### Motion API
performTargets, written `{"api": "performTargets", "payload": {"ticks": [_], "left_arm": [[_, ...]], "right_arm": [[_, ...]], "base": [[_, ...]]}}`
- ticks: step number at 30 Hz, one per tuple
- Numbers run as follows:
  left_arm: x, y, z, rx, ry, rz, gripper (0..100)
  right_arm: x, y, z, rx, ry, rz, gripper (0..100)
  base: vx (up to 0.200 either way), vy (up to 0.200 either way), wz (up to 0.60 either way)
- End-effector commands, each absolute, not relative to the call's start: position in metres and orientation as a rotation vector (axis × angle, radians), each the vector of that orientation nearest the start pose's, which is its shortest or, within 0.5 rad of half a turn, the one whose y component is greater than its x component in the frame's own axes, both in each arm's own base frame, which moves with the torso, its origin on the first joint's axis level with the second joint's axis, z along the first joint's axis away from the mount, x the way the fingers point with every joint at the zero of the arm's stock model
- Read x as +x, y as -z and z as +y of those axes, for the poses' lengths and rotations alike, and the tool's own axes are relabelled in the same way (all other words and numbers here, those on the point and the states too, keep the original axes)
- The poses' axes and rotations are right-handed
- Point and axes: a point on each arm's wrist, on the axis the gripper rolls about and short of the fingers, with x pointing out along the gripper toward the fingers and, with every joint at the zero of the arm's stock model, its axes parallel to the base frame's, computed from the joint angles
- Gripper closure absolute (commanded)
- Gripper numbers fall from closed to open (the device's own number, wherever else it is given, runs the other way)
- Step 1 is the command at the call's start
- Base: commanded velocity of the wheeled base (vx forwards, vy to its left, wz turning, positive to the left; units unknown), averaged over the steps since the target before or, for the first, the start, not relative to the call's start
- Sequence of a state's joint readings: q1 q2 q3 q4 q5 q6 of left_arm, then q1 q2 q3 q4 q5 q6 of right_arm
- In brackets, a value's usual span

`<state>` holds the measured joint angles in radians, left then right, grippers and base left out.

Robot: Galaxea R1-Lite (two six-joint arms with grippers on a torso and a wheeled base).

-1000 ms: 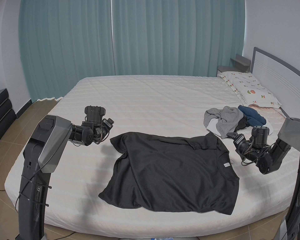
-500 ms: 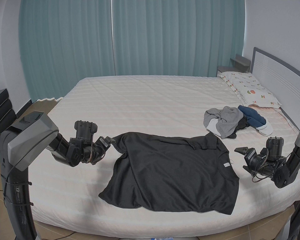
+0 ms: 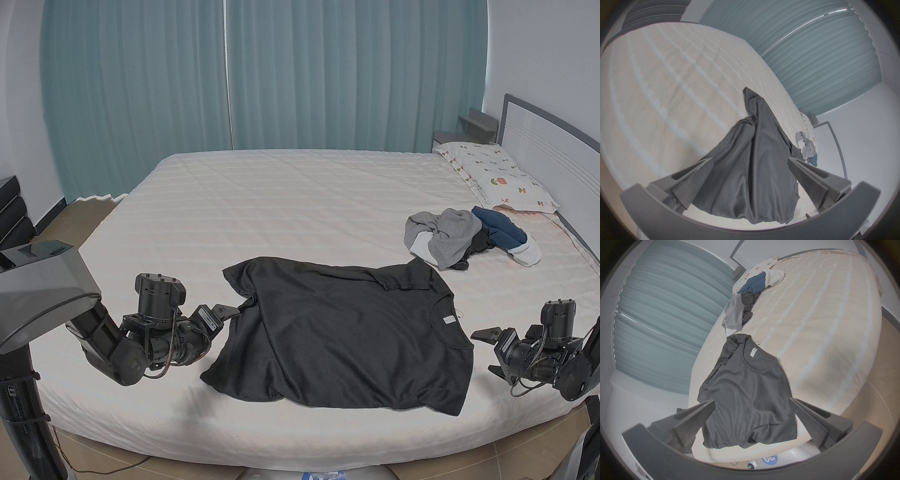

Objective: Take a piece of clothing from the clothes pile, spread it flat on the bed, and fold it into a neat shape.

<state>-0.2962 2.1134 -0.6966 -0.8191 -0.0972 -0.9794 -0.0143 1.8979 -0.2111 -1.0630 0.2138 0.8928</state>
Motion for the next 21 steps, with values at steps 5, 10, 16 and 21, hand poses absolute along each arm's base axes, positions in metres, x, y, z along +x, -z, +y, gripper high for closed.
{"api": "performTargets", "payload": {"ticks": [5,10,16,21], "left_arm": [[0.318,-0.042,-0.109,-0.911,0.080,0.754,0],[0.311,-0.040,-0.112,-0.909,0.083,0.778,0],[0.303,-0.045,-0.112,-0.907,0.088,0.777,0],[0.298,-0.051,-0.109,-0.904,0.090,0.759,0]], "right_arm": [[0.223,-0.039,0.003,0.925,0.103,0.699,0],[0.218,-0.039,0.009,0.909,0.082,0.699,0],[0.210,-0.037,0.009,0.867,0.061,0.687,0],[0.209,-0.036,0.014,0.860,0.046,0.696,0]], "base": [[0.000,-0.120,0.00],[0.000,-0.200,0.00],[0.000,-0.200,0.00],[0.000,-0.160,0.00]]}}
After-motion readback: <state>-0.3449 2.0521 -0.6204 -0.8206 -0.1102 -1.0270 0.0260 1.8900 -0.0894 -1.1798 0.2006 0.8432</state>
